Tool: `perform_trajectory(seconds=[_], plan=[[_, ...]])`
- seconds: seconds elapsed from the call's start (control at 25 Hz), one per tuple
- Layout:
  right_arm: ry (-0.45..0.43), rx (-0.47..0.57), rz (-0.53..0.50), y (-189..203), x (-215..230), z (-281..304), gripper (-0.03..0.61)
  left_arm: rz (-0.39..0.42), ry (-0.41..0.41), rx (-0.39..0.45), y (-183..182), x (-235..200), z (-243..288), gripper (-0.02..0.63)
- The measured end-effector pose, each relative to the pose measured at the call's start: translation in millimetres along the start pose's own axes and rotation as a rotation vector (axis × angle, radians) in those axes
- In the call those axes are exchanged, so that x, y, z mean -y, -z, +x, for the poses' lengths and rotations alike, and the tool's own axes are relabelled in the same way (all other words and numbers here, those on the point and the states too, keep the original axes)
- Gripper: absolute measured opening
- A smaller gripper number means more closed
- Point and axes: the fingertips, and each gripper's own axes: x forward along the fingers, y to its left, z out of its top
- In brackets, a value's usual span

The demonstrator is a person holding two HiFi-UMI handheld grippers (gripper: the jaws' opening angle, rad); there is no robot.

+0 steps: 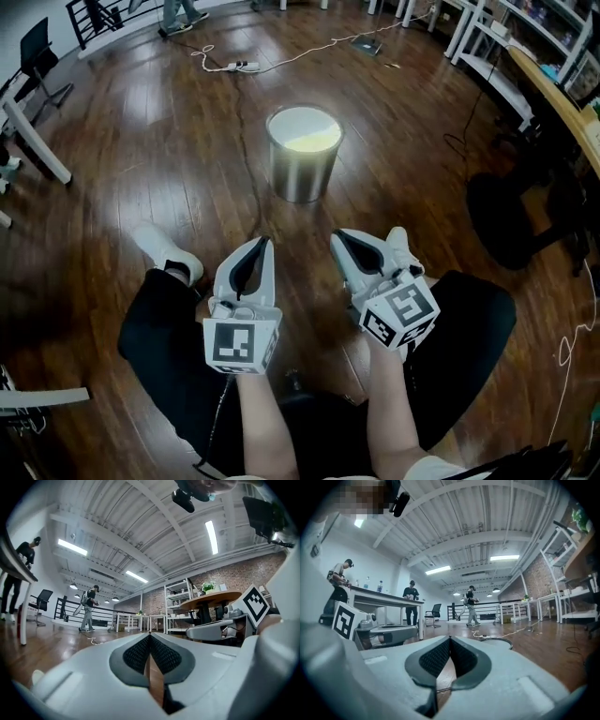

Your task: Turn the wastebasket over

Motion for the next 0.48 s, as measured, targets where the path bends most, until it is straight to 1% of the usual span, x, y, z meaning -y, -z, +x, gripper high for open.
perform_trajectory(seconds=[0.12,0.24,0.32,0.48], plan=[[-0.064,-0.001,-0.025,4,-31,-31,-0.008,0.003,-0.016,0.015,-2,35,-32,0.017],[-0.109,-0.001,-0.037,10,-50,-61,-0.008,0.037,-0.022,0.016,3,71,-58,0.017],[-0.123,0.004,-0.039,14,-54,-85,-0.008,0.042,-0.039,0.008,9,93,-76,0.017],[-0.132,0.004,-0.017,23,-50,-130,-0.008,0.02,-0.099,0.012,10,122,-111,0.017]])
